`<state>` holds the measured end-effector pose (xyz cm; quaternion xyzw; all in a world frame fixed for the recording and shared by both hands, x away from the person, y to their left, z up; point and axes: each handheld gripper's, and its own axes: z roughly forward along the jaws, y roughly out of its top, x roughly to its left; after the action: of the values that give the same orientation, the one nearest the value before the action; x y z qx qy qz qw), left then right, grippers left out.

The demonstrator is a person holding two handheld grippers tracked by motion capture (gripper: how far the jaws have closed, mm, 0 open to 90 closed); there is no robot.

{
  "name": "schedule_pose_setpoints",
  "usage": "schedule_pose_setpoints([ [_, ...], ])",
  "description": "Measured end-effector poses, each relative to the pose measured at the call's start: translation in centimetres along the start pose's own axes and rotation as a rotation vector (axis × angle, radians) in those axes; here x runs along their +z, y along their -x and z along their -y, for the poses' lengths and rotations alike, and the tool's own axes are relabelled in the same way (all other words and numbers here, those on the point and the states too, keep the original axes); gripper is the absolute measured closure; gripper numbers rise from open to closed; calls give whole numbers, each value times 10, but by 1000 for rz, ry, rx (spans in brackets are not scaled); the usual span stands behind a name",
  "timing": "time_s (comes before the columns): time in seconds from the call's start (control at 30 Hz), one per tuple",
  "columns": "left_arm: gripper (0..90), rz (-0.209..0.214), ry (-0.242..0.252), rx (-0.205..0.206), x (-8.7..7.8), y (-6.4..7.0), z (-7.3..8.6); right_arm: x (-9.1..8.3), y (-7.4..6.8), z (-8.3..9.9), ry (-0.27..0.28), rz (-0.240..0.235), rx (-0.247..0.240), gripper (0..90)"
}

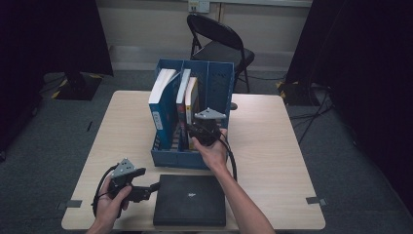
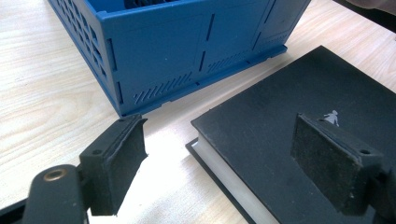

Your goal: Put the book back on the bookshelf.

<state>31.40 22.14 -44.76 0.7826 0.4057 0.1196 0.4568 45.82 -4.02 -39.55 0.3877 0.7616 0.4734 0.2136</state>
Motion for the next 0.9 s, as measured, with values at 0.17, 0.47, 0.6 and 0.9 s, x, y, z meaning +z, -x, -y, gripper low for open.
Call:
schedule_pose_setpoints([
  [0.17, 174, -2, 0, -1, 0, 0, 0, -3, 0, 4, -18, -1, -31, 643],
  [0.47, 175, 0, 3, 0, 0, 1, 0, 6, 2, 5, -41, 37, -45, 704],
  [0.6, 174, -1, 0, -3, 0, -1, 0, 10, 11, 1, -38, 46, -24, 710],
  [0.9, 175, 0, 1, -4, 0, -1, 0, 18, 7, -6, -49, 57, -29, 699],
])
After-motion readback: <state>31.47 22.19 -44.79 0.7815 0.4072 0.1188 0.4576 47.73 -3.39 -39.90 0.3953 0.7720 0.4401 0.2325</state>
